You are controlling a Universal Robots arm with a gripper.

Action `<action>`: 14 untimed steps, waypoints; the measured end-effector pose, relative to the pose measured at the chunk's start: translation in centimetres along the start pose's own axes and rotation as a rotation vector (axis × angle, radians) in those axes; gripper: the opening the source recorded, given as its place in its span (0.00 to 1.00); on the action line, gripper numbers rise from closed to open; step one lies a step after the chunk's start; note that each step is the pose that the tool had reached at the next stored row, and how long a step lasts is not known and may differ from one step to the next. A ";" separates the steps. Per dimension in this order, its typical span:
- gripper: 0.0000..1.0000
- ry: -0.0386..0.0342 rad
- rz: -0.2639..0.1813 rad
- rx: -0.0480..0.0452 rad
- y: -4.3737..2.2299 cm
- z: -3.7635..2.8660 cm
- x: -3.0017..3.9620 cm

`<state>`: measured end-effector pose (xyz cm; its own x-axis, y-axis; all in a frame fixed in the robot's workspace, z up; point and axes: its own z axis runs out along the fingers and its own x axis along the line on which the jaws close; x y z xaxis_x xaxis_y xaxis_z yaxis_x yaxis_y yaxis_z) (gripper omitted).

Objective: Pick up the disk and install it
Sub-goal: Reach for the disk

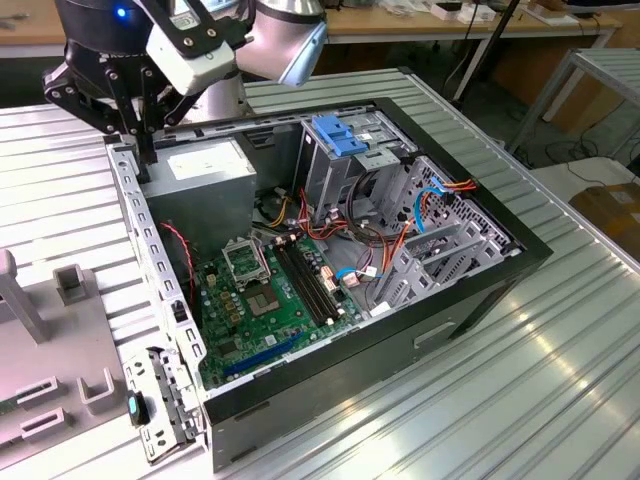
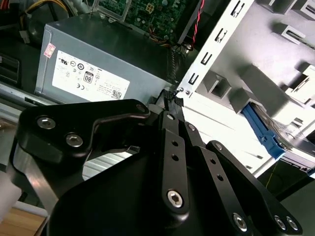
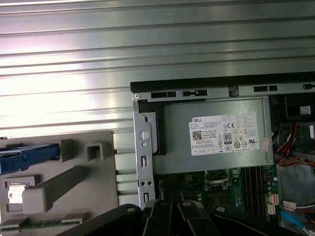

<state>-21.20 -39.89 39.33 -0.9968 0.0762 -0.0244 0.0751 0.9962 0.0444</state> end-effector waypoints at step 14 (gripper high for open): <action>0.11 -0.0001 0.000 0.0000 0.94 -0.08 5.18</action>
<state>-26.29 -38.57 39.33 -0.9968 0.0762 -0.0245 0.0750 0.9962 0.0444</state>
